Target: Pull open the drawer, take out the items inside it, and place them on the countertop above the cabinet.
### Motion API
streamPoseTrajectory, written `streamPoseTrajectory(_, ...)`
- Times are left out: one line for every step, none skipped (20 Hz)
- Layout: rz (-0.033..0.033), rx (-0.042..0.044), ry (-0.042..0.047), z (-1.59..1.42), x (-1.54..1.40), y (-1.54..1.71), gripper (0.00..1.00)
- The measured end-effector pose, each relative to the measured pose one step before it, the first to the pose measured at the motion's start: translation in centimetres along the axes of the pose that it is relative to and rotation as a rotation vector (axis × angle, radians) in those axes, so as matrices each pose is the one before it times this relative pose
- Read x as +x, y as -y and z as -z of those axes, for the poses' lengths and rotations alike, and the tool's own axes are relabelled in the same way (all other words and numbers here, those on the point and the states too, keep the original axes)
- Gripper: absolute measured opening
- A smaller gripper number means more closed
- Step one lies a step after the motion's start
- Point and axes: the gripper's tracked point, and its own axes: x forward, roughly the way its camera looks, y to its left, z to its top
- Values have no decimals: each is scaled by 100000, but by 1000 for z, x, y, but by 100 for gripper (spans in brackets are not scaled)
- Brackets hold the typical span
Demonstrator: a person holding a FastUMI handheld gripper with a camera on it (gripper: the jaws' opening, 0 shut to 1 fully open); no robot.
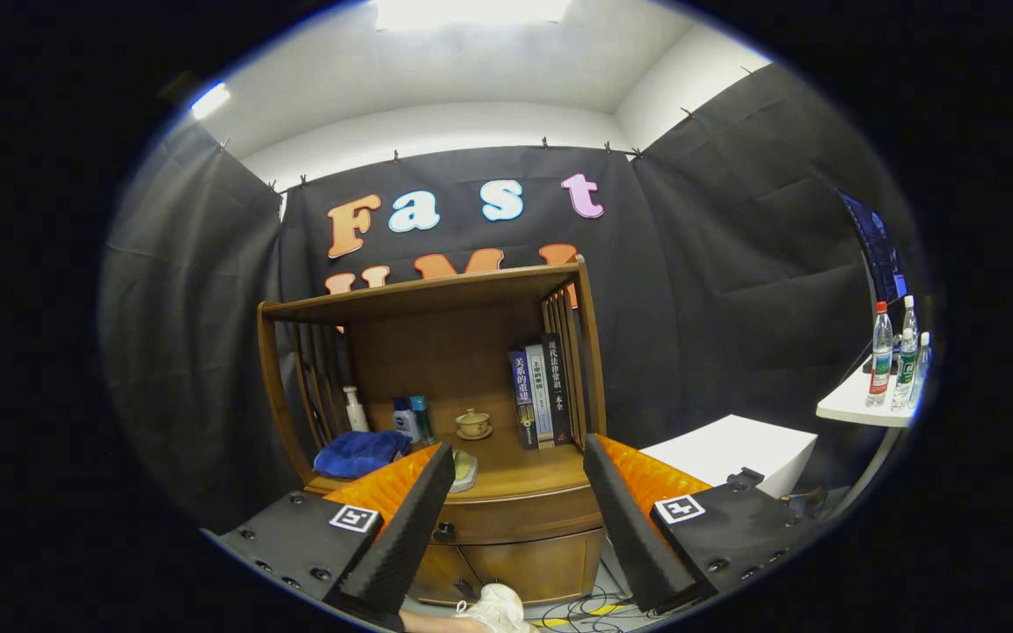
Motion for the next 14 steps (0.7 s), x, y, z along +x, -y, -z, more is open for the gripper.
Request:
streamPoseTrajectory(74,243,-38,18,26,81,98)
streamPoseTrajectory(72,256,53,-57,-40,51,98)
streamPoseTrajectory(114,173,74,-59,-6,43,98)
streamPoseTrajectory(155,53,117,-11,-82,141,98)
streamPoseTrajectory(273,-7,141,-36,63,134,98)
streamPoseTrajectory(148,3,74,-39,-51,62,98)
streamPoseTrajectory(37,10,-40,53,15,14,98)
streamPoseTrajectory(19,86,-18,-16,-21,43,98)
streamPoseTrajectory(30,89,34,-5,10,63,98)
streamPoseTrajectory(6,26,63,-31,-44,38,98)
streamPoseTrajectory(-39,-67,60,-40,-16,-22,98)
streamPoseTrajectory(-69,-135,65,-78,3,-20,98)
streamPoseTrajectory(-75,-190,51,-30,0,-59,98)
streamPoseTrajectory(-193,-227,76,54,-23,-68,98)
